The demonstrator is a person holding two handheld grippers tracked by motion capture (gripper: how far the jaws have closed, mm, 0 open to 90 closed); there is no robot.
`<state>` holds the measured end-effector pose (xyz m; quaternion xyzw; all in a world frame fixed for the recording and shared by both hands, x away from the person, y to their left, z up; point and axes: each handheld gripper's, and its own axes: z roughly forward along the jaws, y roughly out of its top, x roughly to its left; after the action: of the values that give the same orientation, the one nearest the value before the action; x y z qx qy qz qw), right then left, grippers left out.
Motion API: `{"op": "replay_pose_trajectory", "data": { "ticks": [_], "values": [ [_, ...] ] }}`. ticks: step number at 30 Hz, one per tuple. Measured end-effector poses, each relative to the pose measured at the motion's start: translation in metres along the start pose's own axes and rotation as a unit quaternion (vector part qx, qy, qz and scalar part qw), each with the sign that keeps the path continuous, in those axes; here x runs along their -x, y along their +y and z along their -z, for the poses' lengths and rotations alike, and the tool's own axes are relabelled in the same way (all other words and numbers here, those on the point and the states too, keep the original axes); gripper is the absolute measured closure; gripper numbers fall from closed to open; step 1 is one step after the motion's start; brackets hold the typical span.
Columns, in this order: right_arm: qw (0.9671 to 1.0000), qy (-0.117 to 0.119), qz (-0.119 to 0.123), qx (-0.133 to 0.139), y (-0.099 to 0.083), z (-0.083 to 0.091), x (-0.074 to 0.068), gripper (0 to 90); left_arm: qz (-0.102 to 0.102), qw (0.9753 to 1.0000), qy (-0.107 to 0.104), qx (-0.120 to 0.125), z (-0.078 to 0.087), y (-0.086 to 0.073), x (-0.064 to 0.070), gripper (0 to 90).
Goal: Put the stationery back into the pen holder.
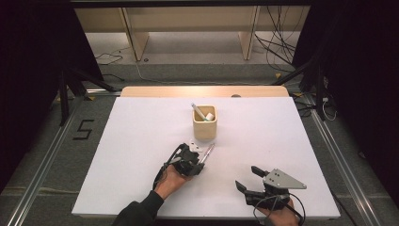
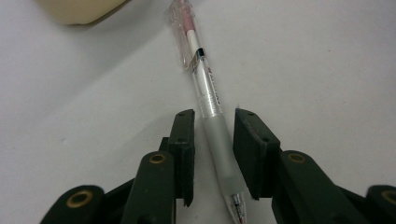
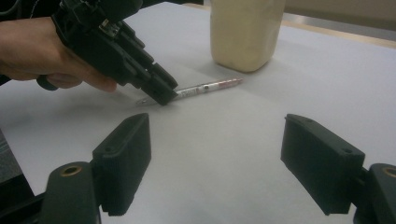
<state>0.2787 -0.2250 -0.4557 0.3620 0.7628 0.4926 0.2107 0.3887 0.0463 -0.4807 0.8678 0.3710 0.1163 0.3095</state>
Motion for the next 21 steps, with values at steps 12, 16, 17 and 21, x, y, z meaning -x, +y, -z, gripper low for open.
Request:
{"op": "replay_pose_trajectory", "data": {
  "ticks": [12,16,17,21],
  "values": [
    [1.0,0.001,0.0,0.0,0.0001,0.0,-0.0003,25.0,-0.005,1.0,-0.001,0.003,-0.0005,-0.0004,0.0028,75.2],
    [1.0,0.001,0.0,0.001,0.0,0.0,-0.0004,25.0,-0.007,1.0,-0.005,0.005,-0.0007,-0.0007,0.0015,76.2],
    [1.0,0.001,0.0,0.0,0.0001,0.0001,-0.0003,24.9,-0.008,0.9999,-0.005,0.005,-0.0007,-0.0007,0.0016,76.7],
    [1.0,0.001,0.0,0.002,0.0001,0.0,-0.0005,25.0,-0.007,0.9999,-0.008,0.011,-0.0009,-0.0015,0.0014,78.9]
  ]
}}
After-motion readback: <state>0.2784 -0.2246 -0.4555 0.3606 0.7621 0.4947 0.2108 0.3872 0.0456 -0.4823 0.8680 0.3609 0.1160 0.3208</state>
